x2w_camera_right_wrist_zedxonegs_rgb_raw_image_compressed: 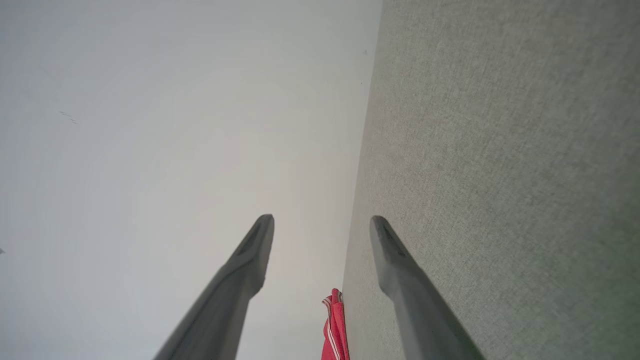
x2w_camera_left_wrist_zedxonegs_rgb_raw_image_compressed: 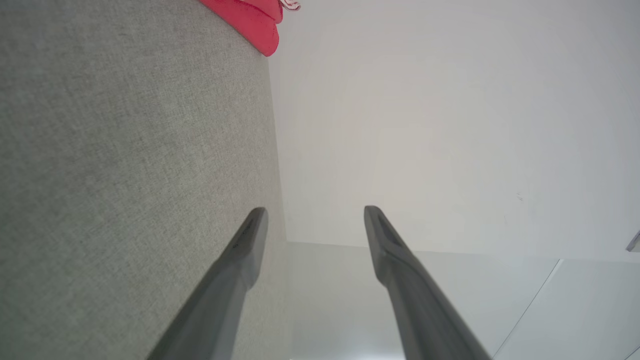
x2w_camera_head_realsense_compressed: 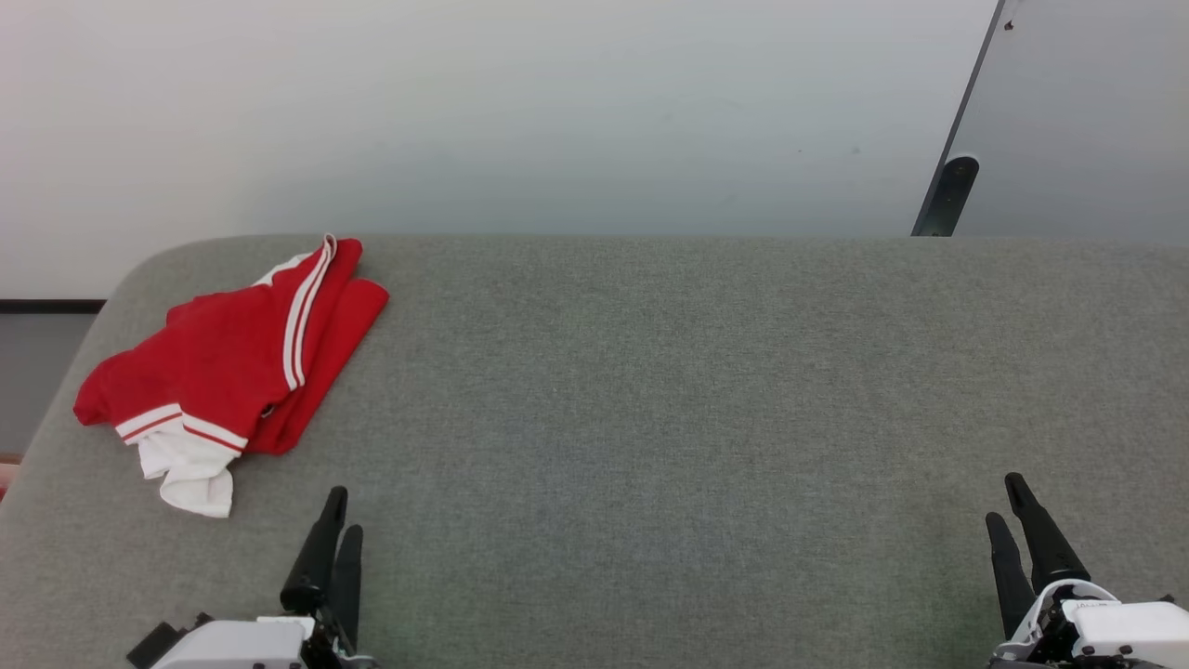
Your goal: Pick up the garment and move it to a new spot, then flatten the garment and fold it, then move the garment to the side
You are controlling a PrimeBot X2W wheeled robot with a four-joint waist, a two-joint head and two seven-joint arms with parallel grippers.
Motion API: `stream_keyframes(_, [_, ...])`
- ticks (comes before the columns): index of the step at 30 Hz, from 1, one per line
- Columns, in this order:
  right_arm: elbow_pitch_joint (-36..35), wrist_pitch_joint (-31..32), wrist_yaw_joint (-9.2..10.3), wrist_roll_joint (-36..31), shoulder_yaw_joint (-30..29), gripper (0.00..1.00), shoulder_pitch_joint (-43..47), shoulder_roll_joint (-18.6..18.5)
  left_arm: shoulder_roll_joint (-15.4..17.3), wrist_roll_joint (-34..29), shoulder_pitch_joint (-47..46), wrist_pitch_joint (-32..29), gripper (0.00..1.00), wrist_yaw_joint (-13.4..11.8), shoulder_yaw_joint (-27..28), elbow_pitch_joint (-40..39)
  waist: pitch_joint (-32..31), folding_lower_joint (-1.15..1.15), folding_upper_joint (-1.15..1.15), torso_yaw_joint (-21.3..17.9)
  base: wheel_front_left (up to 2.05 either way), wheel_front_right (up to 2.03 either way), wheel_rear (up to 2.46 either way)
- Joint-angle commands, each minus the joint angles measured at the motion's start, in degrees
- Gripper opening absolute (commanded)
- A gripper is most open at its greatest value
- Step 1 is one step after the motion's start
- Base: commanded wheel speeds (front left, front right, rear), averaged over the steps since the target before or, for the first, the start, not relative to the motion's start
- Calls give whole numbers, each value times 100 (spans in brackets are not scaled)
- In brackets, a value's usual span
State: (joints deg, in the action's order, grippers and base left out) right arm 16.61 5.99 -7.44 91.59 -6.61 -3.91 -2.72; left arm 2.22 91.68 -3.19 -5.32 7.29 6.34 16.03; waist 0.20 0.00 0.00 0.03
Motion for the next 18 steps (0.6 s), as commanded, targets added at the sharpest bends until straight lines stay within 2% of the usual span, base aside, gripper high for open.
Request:
stream_keyframes(1, [-118,-47,-2,-76,37,100,-128,-47,70,-104,-110,61,100,2,3,-133,1,0,0,2,0,0,0])
stream_keyframes(12, [-82,-301,-2,-737,264,100,-257,-276,273,-826,-104,360,100,1,-103,-173,1,0,0,7,0,0,0])
stream_keyframes(18, [-35,-477,-2,-1333,474,100,-372,-447,379,-1670,-112,509,100,-100,-156,-195,8,0,0,11,0,0,0])
